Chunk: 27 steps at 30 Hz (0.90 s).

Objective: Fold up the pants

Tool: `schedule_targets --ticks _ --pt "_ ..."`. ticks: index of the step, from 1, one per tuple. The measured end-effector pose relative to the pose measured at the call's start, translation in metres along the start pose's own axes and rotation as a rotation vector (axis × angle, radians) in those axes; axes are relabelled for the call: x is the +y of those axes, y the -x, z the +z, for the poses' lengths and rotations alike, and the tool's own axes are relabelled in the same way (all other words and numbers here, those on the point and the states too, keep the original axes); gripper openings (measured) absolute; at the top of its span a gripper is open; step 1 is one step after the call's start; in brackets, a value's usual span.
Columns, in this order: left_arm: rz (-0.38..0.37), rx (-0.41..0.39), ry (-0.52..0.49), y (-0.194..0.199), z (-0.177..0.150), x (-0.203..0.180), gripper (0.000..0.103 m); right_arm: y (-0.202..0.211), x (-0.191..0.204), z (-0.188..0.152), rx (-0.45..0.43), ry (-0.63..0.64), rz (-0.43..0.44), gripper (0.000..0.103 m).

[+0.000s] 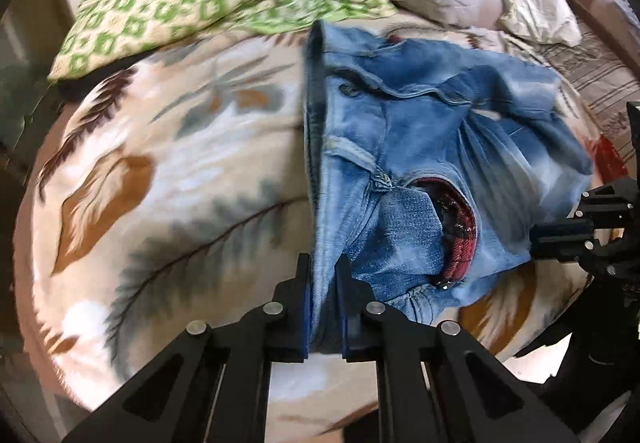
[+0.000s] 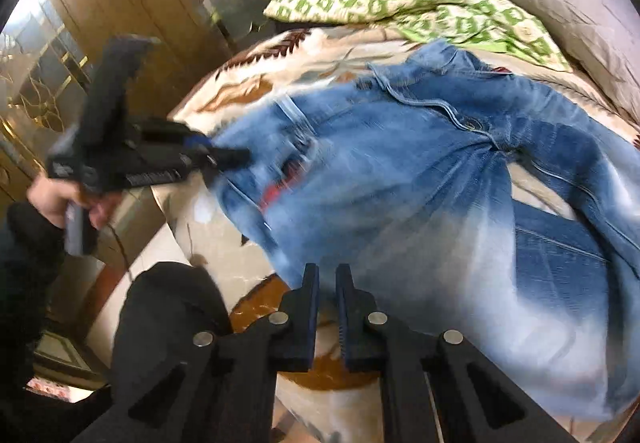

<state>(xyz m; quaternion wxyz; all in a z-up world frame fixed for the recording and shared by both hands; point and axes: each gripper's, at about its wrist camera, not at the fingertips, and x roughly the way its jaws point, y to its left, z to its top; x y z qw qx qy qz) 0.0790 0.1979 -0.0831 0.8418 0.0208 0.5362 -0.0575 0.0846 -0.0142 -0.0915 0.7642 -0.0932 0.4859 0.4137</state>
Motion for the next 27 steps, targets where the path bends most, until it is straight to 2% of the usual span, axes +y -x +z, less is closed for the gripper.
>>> schedule_targets --ticks 3,4,6,7,8,9,10,12,15,18,23,27 --pt "0.046 0.069 -0.034 -0.025 -0.009 -0.005 0.011 -0.019 -0.006 -0.002 0.037 -0.037 -0.051 0.01" --pt "0.071 0.054 -0.056 -0.027 -0.007 -0.01 0.017 -0.021 -0.011 -0.004 0.052 -0.054 -0.048 0.012" --pt "0.087 0.032 -0.045 -0.019 0.0 -0.016 0.039 -0.022 -0.016 -0.003 0.055 -0.072 -0.053 0.024" --pt "0.085 0.007 -0.027 -0.009 0.005 -0.018 0.064 -0.02 -0.016 -0.002 0.05 -0.065 -0.061 0.049" --pt "0.089 -0.048 -0.01 0.005 0.013 -0.02 0.086 -0.014 -0.018 0.0 0.037 -0.057 -0.073 0.085" --pt "0.09 -0.103 -0.005 0.016 0.021 -0.022 0.091 -0.006 -0.02 0.002 0.006 -0.056 -0.087 0.093" --pt "0.086 -0.156 -0.008 0.026 0.032 -0.025 0.092 0.005 -0.025 0.006 -0.044 -0.056 -0.102 0.095" --pt "0.099 -0.186 -0.019 0.033 0.062 -0.031 0.092 0.02 -0.036 0.02 -0.089 -0.065 -0.119 0.095" --pt "0.117 -0.191 -0.036 0.019 0.096 -0.029 0.092 0.033 -0.064 0.05 -0.135 -0.115 -0.172 0.095" --pt "0.098 -0.146 -0.024 -0.011 0.138 -0.021 0.092 0.035 -0.097 0.082 -0.169 -0.112 -0.256 0.095" --pt "0.066 -0.064 0.027 -0.074 0.198 -0.007 0.092 0.01 -0.137 0.119 -0.121 -0.019 -0.376 0.095" --pt "0.036 -0.012 0.058 -0.119 0.23 -0.008 0.092 -0.024 -0.162 0.137 -0.034 0.073 -0.398 0.095"
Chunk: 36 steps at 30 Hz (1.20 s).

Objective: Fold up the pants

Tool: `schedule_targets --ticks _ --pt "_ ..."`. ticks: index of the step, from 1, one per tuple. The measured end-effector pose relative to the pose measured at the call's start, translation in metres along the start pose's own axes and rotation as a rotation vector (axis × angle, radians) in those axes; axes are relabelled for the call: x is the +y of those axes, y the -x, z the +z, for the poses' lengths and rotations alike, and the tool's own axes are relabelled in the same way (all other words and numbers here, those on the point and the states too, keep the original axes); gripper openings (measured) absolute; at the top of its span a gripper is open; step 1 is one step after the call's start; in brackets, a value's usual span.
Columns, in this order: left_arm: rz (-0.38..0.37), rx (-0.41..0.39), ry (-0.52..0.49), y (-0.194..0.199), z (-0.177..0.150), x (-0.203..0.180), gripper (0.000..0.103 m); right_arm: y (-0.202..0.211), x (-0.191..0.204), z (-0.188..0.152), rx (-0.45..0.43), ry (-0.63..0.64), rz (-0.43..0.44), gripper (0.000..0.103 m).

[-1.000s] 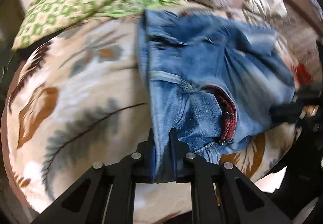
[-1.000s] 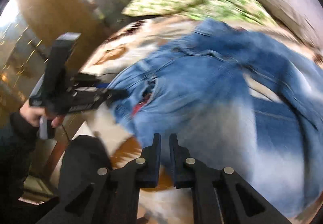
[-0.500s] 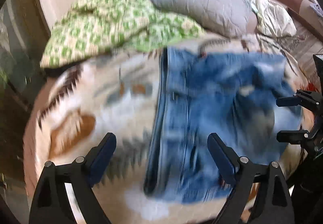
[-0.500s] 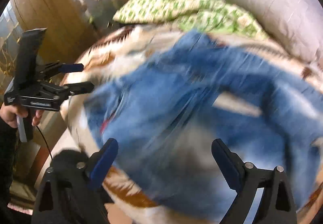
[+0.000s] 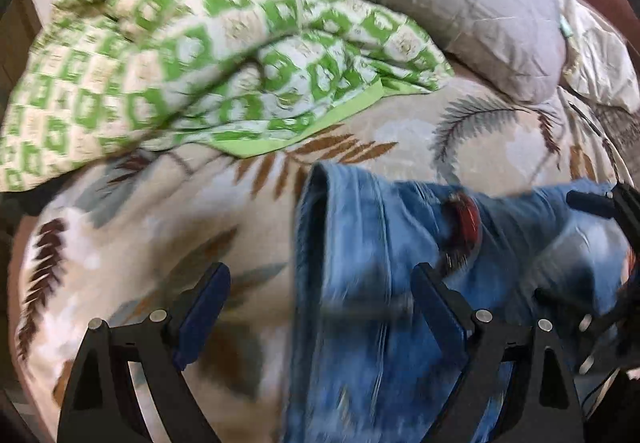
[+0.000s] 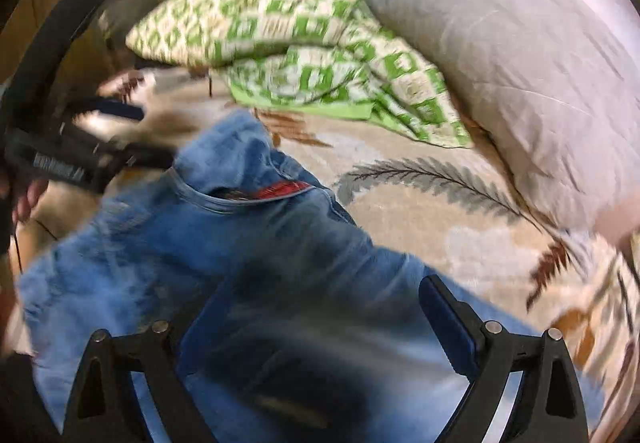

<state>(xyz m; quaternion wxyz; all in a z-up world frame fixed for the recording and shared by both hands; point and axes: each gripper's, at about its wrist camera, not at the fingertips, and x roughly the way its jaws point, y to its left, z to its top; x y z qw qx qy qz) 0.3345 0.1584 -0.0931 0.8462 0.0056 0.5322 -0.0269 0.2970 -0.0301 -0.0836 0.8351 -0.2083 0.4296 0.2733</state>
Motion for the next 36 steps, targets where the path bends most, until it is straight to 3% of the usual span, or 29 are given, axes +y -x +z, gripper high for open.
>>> schedule_targets --ticks 4,5,6,7,8,9,10,12,13,14,17,19,22,24,25,26,27,28,29,32,34,36 --pt "0.031 0.043 -0.062 -0.037 0.011 -0.016 0.092 -0.038 0.003 0.007 0.028 0.102 -0.034 0.095" --pt "0.042 0.051 -0.075 -0.044 0.01 -0.018 0.082 -0.05 0.003 0.007 0.051 0.106 -0.031 0.095" --pt "0.013 0.055 -0.079 -0.05 0.008 -0.017 0.061 -0.056 0.003 0.006 0.07 0.099 -0.026 0.093" --pt "-0.012 0.06 -0.071 -0.051 0.008 -0.016 0.037 -0.066 0.0 0.005 0.097 0.072 0.0 0.086" --pt "-0.019 0.053 -0.068 -0.049 0.007 -0.015 0.03 -0.07 -0.003 0.006 0.095 0.044 0.024 0.078" --pt "-0.028 0.052 -0.083 -0.045 0.007 -0.015 0.025 -0.068 -0.006 0.007 0.08 0.023 0.043 0.07" --pt "-0.022 0.046 -0.1 -0.041 0.006 -0.014 0.022 -0.064 -0.006 0.009 0.072 0.018 0.063 0.05" --pt "-0.022 0.016 -0.094 -0.025 0.006 -0.008 0.018 -0.056 -0.002 0.015 0.062 0.043 0.073 0.028" --pt "-0.018 -0.013 -0.084 -0.012 0.007 -0.002 0.01 -0.05 0.003 0.02 0.05 0.065 0.055 0.008" --pt "-0.003 -0.044 -0.064 0.001 0.007 0.005 0.01 -0.044 0.005 0.027 0.03 0.064 0.075 0.006" --pt "0.037 -0.121 -0.007 0.039 0.011 0.036 0.01 -0.026 0.015 0.052 -0.065 0.042 0.11 0.006" --pt "0.076 -0.129 0.034 0.045 0.012 0.059 0.01 -0.022 0.028 0.071 -0.122 0.038 0.128 0.006" --pt "0.108 -0.035 0.041 0.014 0.009 0.076 0.011 -0.046 0.051 0.092 -0.094 0.042 0.095 0.006" --pt "0.144 0.033 0.059 -0.019 0.003 0.08 0.021 -0.071 0.057 0.095 -0.025 0.036 0.07 0.01" --pt "0.155 0.031 0.069 -0.024 -0.002 0.081 0.036 -0.088 0.058 0.093 0.042 0.027 0.077 0.016" --pt "0.192 -0.008 0.085 -0.022 -0.005 0.082 0.055 -0.093 0.056 0.09 0.061 0.011 0.076 0.024" --pt "0.213 -0.032 0.099 -0.016 -0.008 0.083 0.065 -0.089 0.052 0.089 0.046 -0.004 0.073 0.036" --pt "0.211 -0.054 0.121 -0.007 -0.009 0.084 0.081 -0.082 0.045 0.088 0.047 -0.027 0.065 0.076" --pt "0.187 -0.079 0.133 0.008 -0.011 0.083 0.084 -0.066 0.033 0.084 0.036 -0.059 0.071 0.093" --pt "0.113 -0.125 0.117 0.045 -0.015 0.064 0.085 -0.008 -0.005 0.063 -0.065 -0.137 0.091 0.093" --pt "0.084 -0.149 0.048 0.067 -0.019 0.035 0.088 0.026 -0.031 0.041 -0.117 -0.202 0.117 0.093" --pt "0.052 -0.156 -0.042 0.081 -0.021 -0.005 0.09 0.063 -0.065 0.01 -0.154 -0.27 0.09 0.093"
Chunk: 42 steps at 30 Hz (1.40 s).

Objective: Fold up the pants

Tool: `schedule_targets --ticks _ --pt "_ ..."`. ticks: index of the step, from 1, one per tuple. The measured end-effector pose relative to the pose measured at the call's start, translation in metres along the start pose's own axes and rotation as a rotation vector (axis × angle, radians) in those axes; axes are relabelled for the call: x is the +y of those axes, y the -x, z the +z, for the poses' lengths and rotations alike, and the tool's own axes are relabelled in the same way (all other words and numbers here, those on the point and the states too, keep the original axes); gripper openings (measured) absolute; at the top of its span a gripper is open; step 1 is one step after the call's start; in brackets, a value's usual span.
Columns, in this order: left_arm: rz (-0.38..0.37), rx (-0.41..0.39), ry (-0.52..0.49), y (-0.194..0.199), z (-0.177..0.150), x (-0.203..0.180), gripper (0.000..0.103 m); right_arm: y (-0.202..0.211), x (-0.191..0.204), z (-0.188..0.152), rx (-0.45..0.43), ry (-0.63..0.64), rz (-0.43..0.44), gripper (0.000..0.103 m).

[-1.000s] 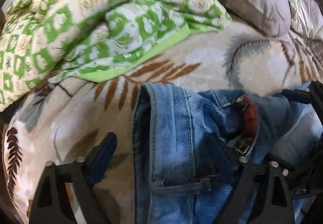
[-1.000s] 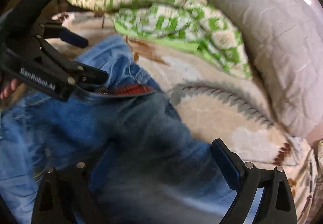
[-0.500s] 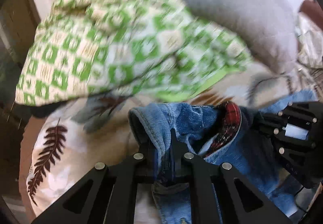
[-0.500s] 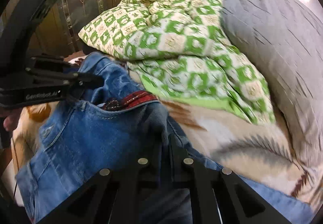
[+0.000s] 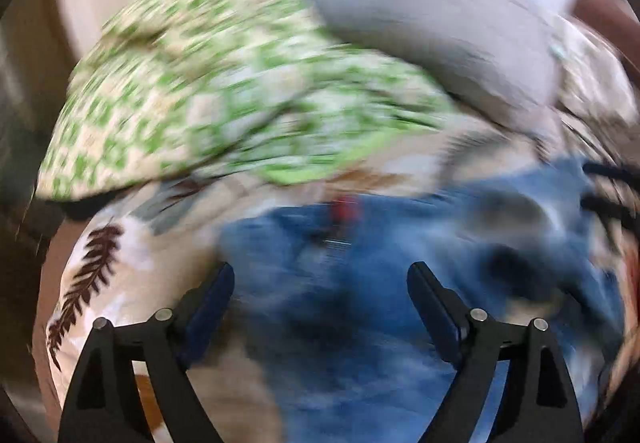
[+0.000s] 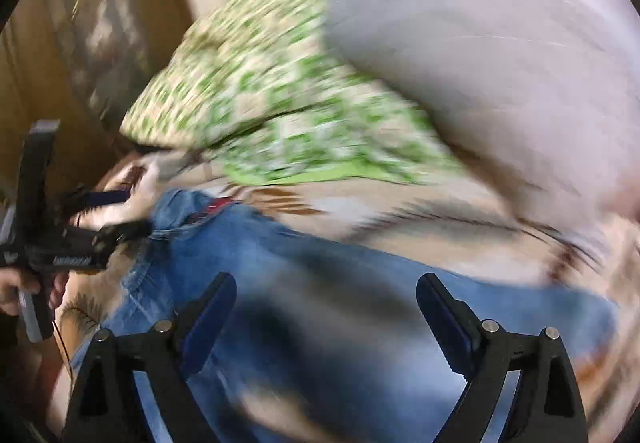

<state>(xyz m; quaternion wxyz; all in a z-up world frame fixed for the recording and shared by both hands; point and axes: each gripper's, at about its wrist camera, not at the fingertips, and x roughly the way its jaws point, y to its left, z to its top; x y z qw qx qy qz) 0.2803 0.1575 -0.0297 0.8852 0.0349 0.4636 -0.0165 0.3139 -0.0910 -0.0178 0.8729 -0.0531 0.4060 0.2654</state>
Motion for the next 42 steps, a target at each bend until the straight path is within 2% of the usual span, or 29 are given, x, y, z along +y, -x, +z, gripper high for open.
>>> schedule_targets --ticks 2,3,5,7,9,12,14,19,21,22,23,25,28,32,34,35,38,39,42 --pt "-0.068 -0.005 -0.119 0.008 -0.005 -0.05 0.09 0.04 -0.041 -0.025 -0.025 -0.052 -0.047 0.093" --pt "-0.087 -0.006 -0.16 0.012 -0.005 -0.067 0.09 0.046 -0.056 -0.032 -0.019 -0.07 -0.074 0.093" --pt "-0.146 -0.005 -0.249 0.012 -0.012 -0.114 0.09 0.067 -0.099 -0.061 0.02 -0.137 -0.141 0.093" --pt "-0.21 0.004 -0.325 0.006 -0.013 -0.161 0.09 0.077 -0.135 -0.084 0.059 -0.23 -0.155 0.093" --pt "-0.24 0.001 -0.385 -0.002 -0.011 -0.201 0.09 0.074 -0.168 -0.102 0.094 -0.338 -0.121 0.093" --pt "-0.262 -0.027 -0.455 -0.014 -0.006 -0.248 0.09 0.07 -0.202 -0.126 0.099 -0.484 -0.02 0.091" --pt "-0.261 -0.031 -0.476 -0.03 0.002 -0.268 0.09 0.058 -0.215 -0.128 0.094 -0.548 0.036 0.082" --pt "-0.267 -0.031 -0.489 -0.06 0.016 -0.296 0.09 0.005 -0.23 -0.118 0.148 -0.651 0.061 0.074" --pt "-0.255 0.005 -0.507 -0.076 0.018 -0.301 0.088 -0.016 -0.233 -0.115 0.155 -0.674 0.094 0.052" --pt "-0.263 0.022 -0.521 -0.081 0.015 -0.303 0.065 -0.024 -0.233 -0.114 0.16 -0.673 0.104 0.025" --pt "-0.297 0.06 -0.544 -0.088 0.015 -0.305 0.009 -0.032 -0.231 -0.113 0.163 -0.66 0.091 0.012" --pt "-0.294 0.1 -0.532 -0.093 0.014 -0.302 0.008 -0.035 -0.226 -0.111 0.148 -0.627 0.064 0.007" --pt "-0.335 0.047 -0.529 -0.075 0.017 -0.299 0.008 -0.019 -0.227 -0.111 0.102 -0.614 0.082 0.004" --pt "-0.407 0.002 -0.482 -0.054 0.032 -0.298 0.01 0.046 -0.226 -0.114 -0.027 -0.606 0.079 0.003" --pt "-0.407 0.023 -0.503 -0.057 0.031 -0.312 0.01 0.082 -0.22 -0.12 -0.083 -0.593 0.052 0.003" --pt "-0.381 0.062 -0.518 -0.067 0.028 -0.324 0.01 0.097 -0.216 -0.125 -0.09 -0.582 0.022 0.002" --pt "-0.273 0.201 -0.596 -0.108 0.014 -0.349 0.009 0.106 -0.219 -0.144 -0.022 -0.579 -0.138 0.0" --pt "-0.256 0.199 -0.608 -0.114 0.012 -0.351 0.009 0.099 -0.227 -0.152 0.022 -0.6 -0.185 0.0" --pt "-0.307 0.189 -0.512 -0.104 0.022 -0.339 0.014 0.093 -0.248 -0.169 0.079 -0.686 -0.157 0.002"
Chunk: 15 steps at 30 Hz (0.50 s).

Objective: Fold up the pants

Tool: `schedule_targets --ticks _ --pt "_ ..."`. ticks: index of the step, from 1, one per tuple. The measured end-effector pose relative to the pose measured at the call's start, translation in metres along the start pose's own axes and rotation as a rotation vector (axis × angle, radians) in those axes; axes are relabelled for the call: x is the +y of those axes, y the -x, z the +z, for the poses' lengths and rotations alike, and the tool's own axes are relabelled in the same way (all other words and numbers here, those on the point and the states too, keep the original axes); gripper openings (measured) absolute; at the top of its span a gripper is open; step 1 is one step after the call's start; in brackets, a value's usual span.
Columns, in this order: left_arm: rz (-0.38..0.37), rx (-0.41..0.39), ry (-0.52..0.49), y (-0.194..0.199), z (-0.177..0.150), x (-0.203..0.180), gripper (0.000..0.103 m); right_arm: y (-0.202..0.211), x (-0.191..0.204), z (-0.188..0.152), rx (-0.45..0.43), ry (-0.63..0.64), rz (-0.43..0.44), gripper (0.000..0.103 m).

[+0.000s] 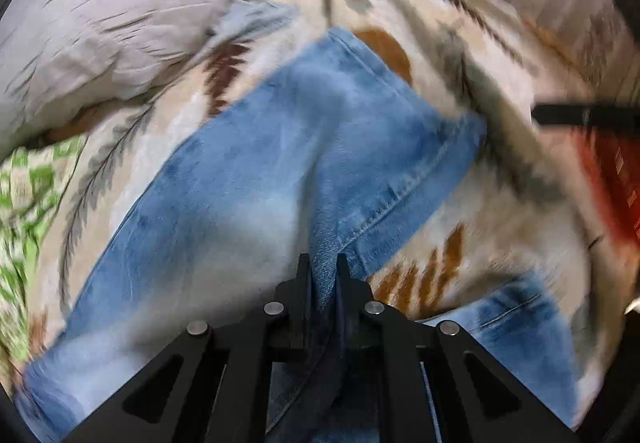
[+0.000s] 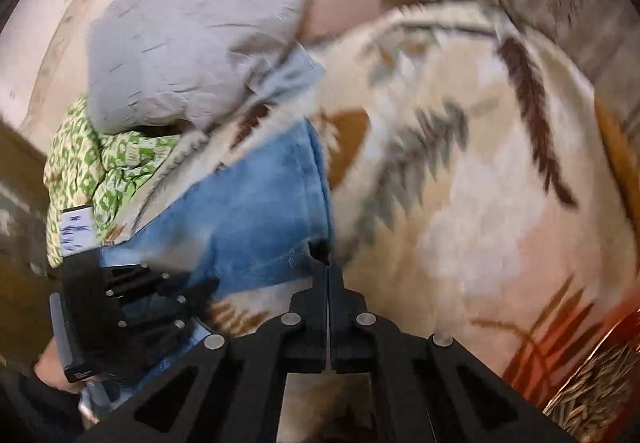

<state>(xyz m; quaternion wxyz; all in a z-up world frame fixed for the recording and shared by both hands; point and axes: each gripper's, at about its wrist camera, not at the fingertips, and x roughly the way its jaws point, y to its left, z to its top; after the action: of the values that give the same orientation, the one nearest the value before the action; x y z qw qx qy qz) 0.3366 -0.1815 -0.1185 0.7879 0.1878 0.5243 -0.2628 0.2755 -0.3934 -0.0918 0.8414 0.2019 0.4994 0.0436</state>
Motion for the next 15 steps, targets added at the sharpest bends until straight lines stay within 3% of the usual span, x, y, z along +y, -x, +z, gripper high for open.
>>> schedule_targets --ticks 1,2,3,5,6,7,8,9,12,15 --pt "0.002 -0.013 0.024 0.01 -0.001 0.005 0.04 0.004 -0.002 0.0 -0.007 -0.011 0.006 0.004" --pt "0.032 -0.037 0.05 0.024 -0.004 0.009 0.08 0.01 -0.001 -0.001 -0.012 0.003 0.02 0.004" --pt "0.061 -0.072 0.071 0.039 -0.008 0.012 0.091 0.017 0.0 -0.003 -0.012 0.02 0.028 0.004" --pt "0.05 -0.158 0.095 0.075 -0.025 0.016 0.095 0.029 0.01 -0.012 -0.012 0.069 0.05 0.009" --pt "0.026 -0.155 0.092 0.084 -0.032 0.017 0.095 0.036 0.019 -0.02 -0.008 0.11 0.063 0.016" --pt "0.015 -0.137 0.092 0.093 -0.042 0.017 0.095 0.04 0.026 -0.027 -0.003 0.146 0.071 0.039" --pt "0.01 -0.123 0.091 0.099 -0.05 0.016 0.095 0.042 0.036 -0.036 0.004 0.181 0.077 0.078" --pt "0.006 -0.106 0.085 0.104 -0.06 0.013 0.095 0.046 0.041 -0.047 0.002 0.207 0.077 0.088" --pt "-0.043 -0.057 0.106 0.102 -0.084 0.004 0.095 0.053 0.062 -0.077 -0.016 0.311 0.108 0.089" --pt "-0.136 -0.031 0.237 0.081 -0.095 0.004 0.095 0.039 0.078 -0.09 0.027 0.331 0.143 0.088"
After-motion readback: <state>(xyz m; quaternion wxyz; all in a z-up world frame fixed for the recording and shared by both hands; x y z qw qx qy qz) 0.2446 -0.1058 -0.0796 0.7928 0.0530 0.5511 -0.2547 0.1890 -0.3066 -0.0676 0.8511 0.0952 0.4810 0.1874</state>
